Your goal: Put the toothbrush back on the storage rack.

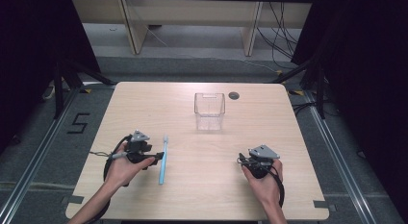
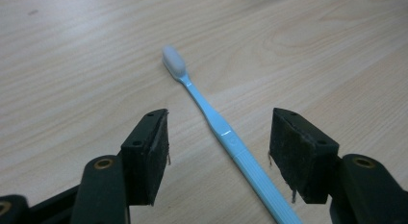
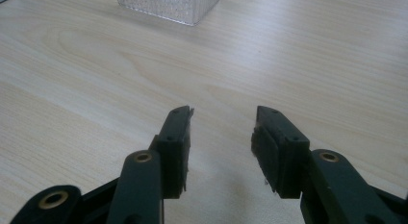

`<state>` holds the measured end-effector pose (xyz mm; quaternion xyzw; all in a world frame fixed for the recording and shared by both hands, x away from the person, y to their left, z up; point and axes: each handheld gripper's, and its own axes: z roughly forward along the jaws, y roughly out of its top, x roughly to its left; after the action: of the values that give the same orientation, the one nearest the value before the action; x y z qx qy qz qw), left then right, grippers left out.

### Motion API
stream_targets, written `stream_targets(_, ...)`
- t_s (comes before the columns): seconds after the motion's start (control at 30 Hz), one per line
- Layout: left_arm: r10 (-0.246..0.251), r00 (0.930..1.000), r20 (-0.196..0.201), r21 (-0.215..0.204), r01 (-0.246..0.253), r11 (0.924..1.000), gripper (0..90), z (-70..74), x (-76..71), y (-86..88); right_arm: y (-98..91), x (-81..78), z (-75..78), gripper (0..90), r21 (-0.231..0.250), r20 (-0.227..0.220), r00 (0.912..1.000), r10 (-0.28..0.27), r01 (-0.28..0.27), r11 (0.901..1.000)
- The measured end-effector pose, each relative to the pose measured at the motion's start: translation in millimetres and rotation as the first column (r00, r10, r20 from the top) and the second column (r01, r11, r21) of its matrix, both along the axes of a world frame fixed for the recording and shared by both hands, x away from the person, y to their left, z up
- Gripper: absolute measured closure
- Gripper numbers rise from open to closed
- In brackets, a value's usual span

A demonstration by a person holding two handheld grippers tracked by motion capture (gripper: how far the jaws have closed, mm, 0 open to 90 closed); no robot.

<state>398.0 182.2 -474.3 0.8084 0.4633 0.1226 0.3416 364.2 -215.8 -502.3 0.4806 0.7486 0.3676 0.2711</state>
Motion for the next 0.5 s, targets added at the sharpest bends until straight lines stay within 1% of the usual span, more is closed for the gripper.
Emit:
stream_targets(0.03, 0.015, 0.9998, -0.015, -0.008, -0.015, 0.9998, 39.3, -0.4, 2.5, -3.7, 0.3, -0.2, 0.3, 57.3, 0.0, 0.0, 1.0, -0.004, 0.004, 1.0)
stream_targets(0.07, 0.019, 0.9991, -0.039, 0.002, -0.019, 0.9998, 39.5, 0.2, 5.2, -6.6, 0.3, 0.1, 0.4, 57.3, 0.0, 0.001, 1.0, -0.003, 0.003, 1.0)
stream_targets(0.1, 0.017, 0.9982, -0.057, 0.033, -0.015, 0.9993, 39.8, 0.7, 7.9, -9.1, 1.1, -0.1, 0.2, 57.2, 0.016, -0.014, 0.9999, 0.002, -0.002, 0.9999)
stream_targets(0.13, 0.006, 0.9963, -0.086, 0.064, -0.001, 0.998, 40.4, 1.7, 10.9, -11.1, 1.1, 0.1, 0.3, 57.2, 0.013, -0.012, 0.9999, 0.003, -0.003, 0.9999)
stream_targets(0.17, 0.01, 0.9948, -0.101, 0.078, -0.002, 0.9969, 41.1, 1.4, 13.5, -13.9, 1.2, 0.1, 0.3, 57.2, 0.011, -0.013, 0.9999, 0.005, -0.004, 0.9999)
stream_targets(0.2, 0.014, 0.992, -0.125, 0.092, -0.002, 0.9957, 41.5, 1.7, 16.0, -16.5, 2.1, -0.2, 0.1, 57.2, 0.028, -0.02, 0.9998, 0.002, -0.002, 0.9996)
stream_targets(0.23, 0.022, 0.9903, -0.137, 0.107, -0.007, 0.9942, 42.1, 1.6, 18.2, -19.3, 1.1, 0.3, 0.7, 57.1, 0.0, -0.003, 0.9999, 0.01, -0.01, 0.9999)
stream_targets(0.27, 0.025, 0.9884, -0.15, 0.119, -0.007, 0.9928, 42.9, 1.2, 20.2, -21.7, 0.5, 0.2, 1.4, 57.1, -0.009, -0.004, 0.9999, 0.015, -0.015, 0.9998)
stream_targets(0.3, 0.039, 0.9864, -0.16, 0.132, -0.018, 0.9911, 43.4, 0.9, 21.5, -24.6, 0.9, -0.5, 2.1, 57.1, -0.007, -0.012, 0.9999, 0.009, -0.009, 0.9999)
stream_targets(0.33, 0.042, 0.9818, -0.185, 0.147, -0.015, 0.989, 44.0, 1.6, 23.5, -26.4, 2.8, -1.2, 1.5, 57.0, 0.02, -0.023, 0.9997, -0.003, 0.004, 0.9998)
stream_targets(0.37, 0.05, 0.978, -0.202, 0.15, -0.019, 0.9885, 44.3, 1.4, 25.3, -28.3, 3.0, -1.9, 2.3, 57.0, 0.021, -0.037, 0.9993, -0.005, 0.006, 0.9998)
stream_targets(0.4, 0.056, 0.9741, -0.219, 0.157, -0.021, 0.9874, 44.6, 1.3, 27.2, -29.8, 2.8, -0.5, 1.1, 56.9, 0.021, -0.013, 0.9999, 0.002, -0.002, 0.9998)
stream_targets(0.43, 0.069, 0.9695, -0.235, 0.166, -0.03, 0.9856, 44.6, 0.8, 28.6, -31.9, 2.7, -0.8, 1.3, 56.9, 0.017, -0.01, 1.0, -0.001, 0.001, 0.9999)
stream_targets(0.47, 0.069, 0.9695, -0.235, 0.166, -0.03, 0.9856, 44.7, 0.8, 28.6, -31.9, 2.3, -0.2, 1.0, 56.8, 0.012, -0.002, 1.0, 0.004, -0.004, 0.9999)
stream_targets(0.5, 0.085, 0.9634, -0.254, 0.182, -0.038, 0.9825, 45.0, -0.8, 31.4, -34.9, 0.8, -0.4, 2.3, 56.8, -0.004, -0.012, 0.9998, 0.013, -0.013, 0.9999)
